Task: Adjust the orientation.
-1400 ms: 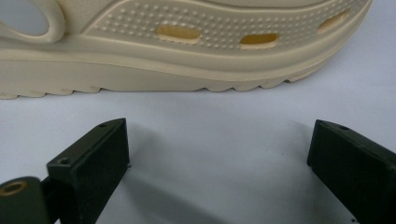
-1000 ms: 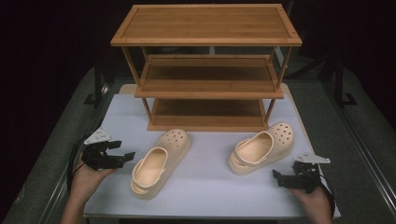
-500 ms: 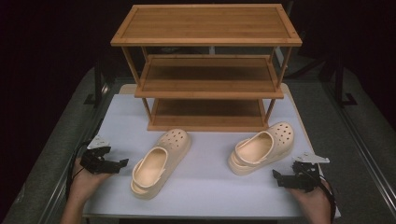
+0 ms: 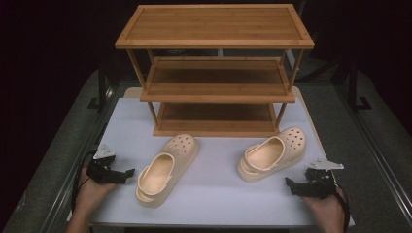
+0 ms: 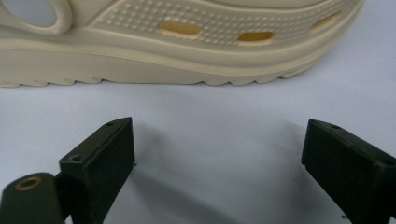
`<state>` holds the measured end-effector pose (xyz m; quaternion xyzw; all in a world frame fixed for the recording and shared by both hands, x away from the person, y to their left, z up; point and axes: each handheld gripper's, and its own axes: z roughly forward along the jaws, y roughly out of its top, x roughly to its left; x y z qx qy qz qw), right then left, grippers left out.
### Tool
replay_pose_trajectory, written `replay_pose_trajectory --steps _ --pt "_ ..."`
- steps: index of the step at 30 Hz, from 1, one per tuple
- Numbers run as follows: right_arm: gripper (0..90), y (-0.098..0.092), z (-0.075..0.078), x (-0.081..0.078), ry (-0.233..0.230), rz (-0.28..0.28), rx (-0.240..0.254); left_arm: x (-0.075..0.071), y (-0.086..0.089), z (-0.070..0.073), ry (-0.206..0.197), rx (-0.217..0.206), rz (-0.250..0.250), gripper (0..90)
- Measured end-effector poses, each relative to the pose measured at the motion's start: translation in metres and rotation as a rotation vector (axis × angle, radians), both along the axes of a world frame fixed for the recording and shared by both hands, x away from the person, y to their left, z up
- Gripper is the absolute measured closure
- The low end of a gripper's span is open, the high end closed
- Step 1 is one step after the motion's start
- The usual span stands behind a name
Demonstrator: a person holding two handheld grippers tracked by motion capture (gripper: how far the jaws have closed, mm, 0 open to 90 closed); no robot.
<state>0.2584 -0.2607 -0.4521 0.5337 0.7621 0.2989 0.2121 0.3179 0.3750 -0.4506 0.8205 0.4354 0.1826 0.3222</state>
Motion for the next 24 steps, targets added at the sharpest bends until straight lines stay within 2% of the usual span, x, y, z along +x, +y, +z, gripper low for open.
replay_pose_trajectory --steps 4,10,13,16,18,24 --pt "15.3 -0.004 0.008 -0.005 -0.010 0.004 0.037 0.000 0.000 0.000 0.001 -0.001 -0.001 0.0" --pt "39.6 -0.009 0.025 -0.007 -0.039 0.016 0.079 0.000 0.000 0.000 0.002 -0.001 -0.001 0.0" --pt "55.4 -0.014 0.035 -0.003 -0.055 0.019 0.101 0.000 0.000 0.000 0.001 -0.003 0.000 0.0" --pt "78.5 -0.019 0.046 0.002 -0.059 0.036 0.121 0.000 0.000 0.000 0.001 -0.001 -0.001 0.0" --pt "89.5 -0.023 0.051 0.008 -0.056 0.052 0.125 0.000 0.000 0.000 0.002 0.000 0.000 0.0" --pt "89.7 -0.030 0.063 0.032 -0.050 0.068 0.122 0.000 0.000 0.000 0.001 -0.001 0.000 0.0"
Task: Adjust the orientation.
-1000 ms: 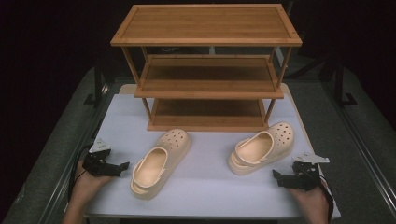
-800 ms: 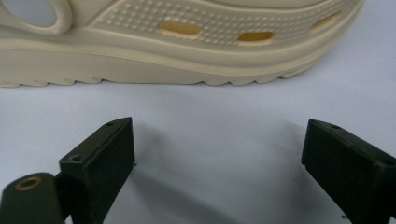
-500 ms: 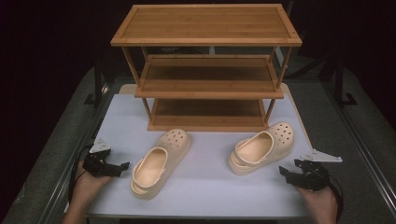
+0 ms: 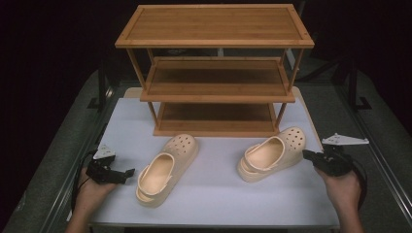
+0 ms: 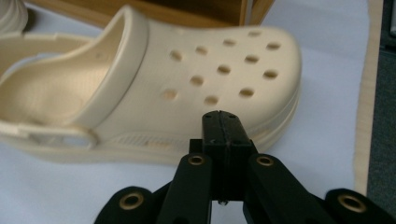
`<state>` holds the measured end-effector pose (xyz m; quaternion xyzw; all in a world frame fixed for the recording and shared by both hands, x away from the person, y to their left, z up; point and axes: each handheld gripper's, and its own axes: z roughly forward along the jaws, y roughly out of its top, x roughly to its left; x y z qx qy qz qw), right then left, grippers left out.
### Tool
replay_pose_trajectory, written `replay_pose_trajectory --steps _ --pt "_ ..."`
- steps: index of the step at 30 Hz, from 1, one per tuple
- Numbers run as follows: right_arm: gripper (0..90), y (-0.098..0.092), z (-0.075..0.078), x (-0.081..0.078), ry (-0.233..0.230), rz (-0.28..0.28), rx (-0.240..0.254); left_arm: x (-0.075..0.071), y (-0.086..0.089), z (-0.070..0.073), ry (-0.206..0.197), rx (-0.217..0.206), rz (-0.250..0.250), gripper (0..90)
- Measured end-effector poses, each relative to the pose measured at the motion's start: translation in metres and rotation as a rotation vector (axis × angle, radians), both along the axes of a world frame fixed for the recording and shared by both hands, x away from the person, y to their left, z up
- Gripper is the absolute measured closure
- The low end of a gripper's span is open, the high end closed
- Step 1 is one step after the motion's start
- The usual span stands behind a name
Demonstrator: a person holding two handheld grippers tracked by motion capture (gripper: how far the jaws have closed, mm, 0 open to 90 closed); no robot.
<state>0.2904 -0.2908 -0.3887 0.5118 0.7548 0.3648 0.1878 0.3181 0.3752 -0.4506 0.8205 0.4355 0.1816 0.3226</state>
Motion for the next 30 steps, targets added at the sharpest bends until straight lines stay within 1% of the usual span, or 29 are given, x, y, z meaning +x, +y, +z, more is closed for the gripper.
replay_pose_trajectory --steps 2,5,8,13,16,19,21,22,24,28,30 --pt "89.8 -0.003 0.005 0.008 -0.005 -0.003 0.003 0.000 0.000 0.000 0.000 0.000 0.000 0.0" --pt "89.8 -0.007 0.012 0.024 -0.009 -0.003 -0.006 0.000 0.000 0.000 0.000 0.001 0.000 0.0" --pt "89.8 -0.012 0.016 0.038 -0.014 -0.012 -0.009 0.000 0.000 0.000 0.002 0.002 0.000 0.0" --pt "89.8 -0.020 0.020 0.066 -0.011 -0.024 -0.020 0.000 0.000 0.000 0.001 0.002 0.000 0.0" --pt "89.8 -0.023 0.021 0.080 -0.008 -0.031 -0.019 0.000 0.000 0.000 0.001 0.002 0.000 0.0" --pt "89.8 -0.025 0.018 0.092 0.003 -0.045 -0.016 0.000 0.000 0.000 0.002 0.002 0.000 0.0" --pt "89.8 -0.027 0.014 0.096 0.008 -0.044 -0.011 0.000 0.000 0.000 0.002 0.002 0.000 0.0" --pt "89.8 -0.028 0.011 0.098 0.017 -0.046 -0.016 0.000 0.000 0.000 0.002 0.002 0.000 0.0" --pt "89.8 -0.030 0.004 0.102 0.038 -0.051 -0.020 0.000 0.000 0.000 0.002 0.002 0.000 0.0" --pt "89.8 -0.029 -0.007 0.107 0.070 -0.042 -0.025 0.000 0.000 0.000 0.002 0.002 -0.001 0.0" --pt "89.8 -0.028 -0.009 0.109 0.071 -0.038 -0.020 0.000 0.000 0.000 0.002 0.002 0.000 0.0"
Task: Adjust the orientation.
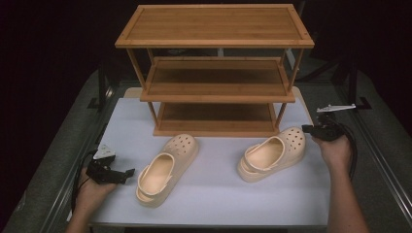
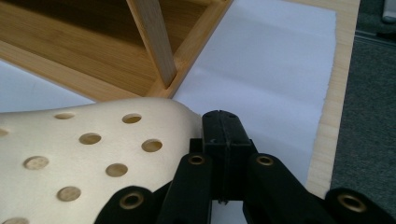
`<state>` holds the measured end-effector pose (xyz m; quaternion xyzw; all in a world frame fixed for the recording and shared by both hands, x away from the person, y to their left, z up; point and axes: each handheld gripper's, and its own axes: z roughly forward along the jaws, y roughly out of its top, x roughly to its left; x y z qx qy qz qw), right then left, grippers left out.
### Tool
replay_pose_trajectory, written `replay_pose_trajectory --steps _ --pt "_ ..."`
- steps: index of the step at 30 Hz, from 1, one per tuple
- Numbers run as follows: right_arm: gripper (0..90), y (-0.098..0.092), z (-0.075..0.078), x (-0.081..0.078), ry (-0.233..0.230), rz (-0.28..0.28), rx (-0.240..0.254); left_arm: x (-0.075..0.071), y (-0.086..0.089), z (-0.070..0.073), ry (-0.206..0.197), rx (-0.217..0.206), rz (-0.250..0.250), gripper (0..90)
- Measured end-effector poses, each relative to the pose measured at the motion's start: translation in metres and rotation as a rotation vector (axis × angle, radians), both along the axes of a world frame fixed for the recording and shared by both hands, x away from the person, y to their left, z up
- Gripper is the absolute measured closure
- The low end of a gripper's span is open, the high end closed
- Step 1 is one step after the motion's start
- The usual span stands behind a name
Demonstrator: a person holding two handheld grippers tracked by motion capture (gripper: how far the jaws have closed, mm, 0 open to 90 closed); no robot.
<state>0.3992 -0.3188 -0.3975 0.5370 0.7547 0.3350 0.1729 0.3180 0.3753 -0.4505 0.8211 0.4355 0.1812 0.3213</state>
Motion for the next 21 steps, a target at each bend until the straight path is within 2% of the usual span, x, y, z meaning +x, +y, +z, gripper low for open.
replay_pose_trajectory --steps 2,9,12,14,21 --pt "89.9 0.001 -0.001 0.001 -0.002 0.001 -0.008 0.000 0.000 0.000 0.000 0.000 0.000 0.0" --pt "89.9 0.010 -0.004 -0.001 -0.014 0.042 0.014 0.000 0.000 0.000 0.000 0.000 0.000 0.0" --pt "89.9 0.019 -0.007 -0.004 -0.017 0.070 0.027 0.000 0.000 0.000 0.000 0.000 0.000 0.0" --pt "89.9 0.028 -0.008 -0.006 -0.014 0.093 0.019 0.000 0.000 0.000 0.000 0.001 0.000 0.0" --pt "89.9 0.053 -0.011 -0.019 -0.040 0.141 0.034 0.000 0.000 0.000 -0.002 0.000 0.000 0.0"
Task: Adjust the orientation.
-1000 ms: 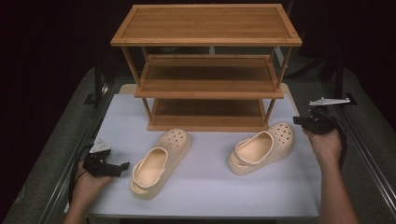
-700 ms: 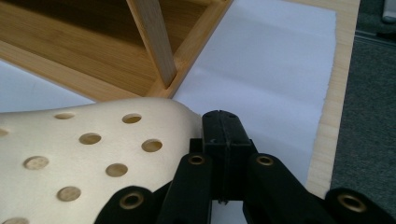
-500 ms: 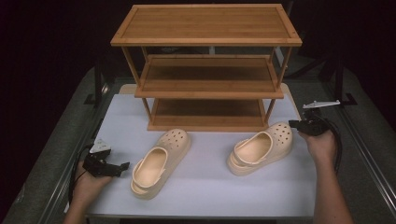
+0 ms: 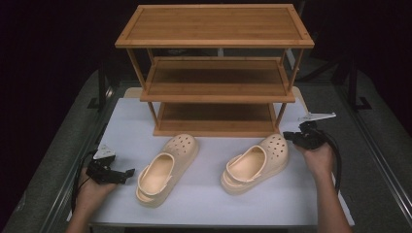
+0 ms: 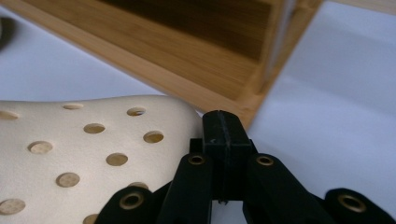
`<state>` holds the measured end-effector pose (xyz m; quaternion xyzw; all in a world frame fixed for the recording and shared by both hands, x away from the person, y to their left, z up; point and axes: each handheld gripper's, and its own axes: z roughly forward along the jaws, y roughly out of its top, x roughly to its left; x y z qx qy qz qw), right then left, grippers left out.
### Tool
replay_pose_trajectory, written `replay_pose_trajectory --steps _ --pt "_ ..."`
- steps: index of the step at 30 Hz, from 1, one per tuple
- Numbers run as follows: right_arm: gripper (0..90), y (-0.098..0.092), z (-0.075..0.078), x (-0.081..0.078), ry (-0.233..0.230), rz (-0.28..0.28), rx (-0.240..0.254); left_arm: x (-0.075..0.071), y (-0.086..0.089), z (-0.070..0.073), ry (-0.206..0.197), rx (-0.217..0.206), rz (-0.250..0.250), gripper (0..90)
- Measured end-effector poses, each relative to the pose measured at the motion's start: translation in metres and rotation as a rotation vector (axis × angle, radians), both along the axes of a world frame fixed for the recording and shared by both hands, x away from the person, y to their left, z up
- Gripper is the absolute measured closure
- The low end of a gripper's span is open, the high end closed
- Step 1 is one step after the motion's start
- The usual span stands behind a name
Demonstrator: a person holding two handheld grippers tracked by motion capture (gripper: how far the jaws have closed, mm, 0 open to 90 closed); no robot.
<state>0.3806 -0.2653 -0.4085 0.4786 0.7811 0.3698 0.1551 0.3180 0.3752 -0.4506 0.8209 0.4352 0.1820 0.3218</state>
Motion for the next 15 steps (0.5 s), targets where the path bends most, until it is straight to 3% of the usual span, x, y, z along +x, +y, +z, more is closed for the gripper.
replay_pose_trajectory --steps 10,15 --pt "89.9 0.038 -0.001 -0.011 -0.018 0.063 -0.016 0.000 0.000 0.000 0.000 0.000 0.000 0.0" --pt "89.8 0.030 0.002 -0.021 -0.032 0.034 0.020 0.000 0.000 0.000 0.000 0.000 0.000 0.0"
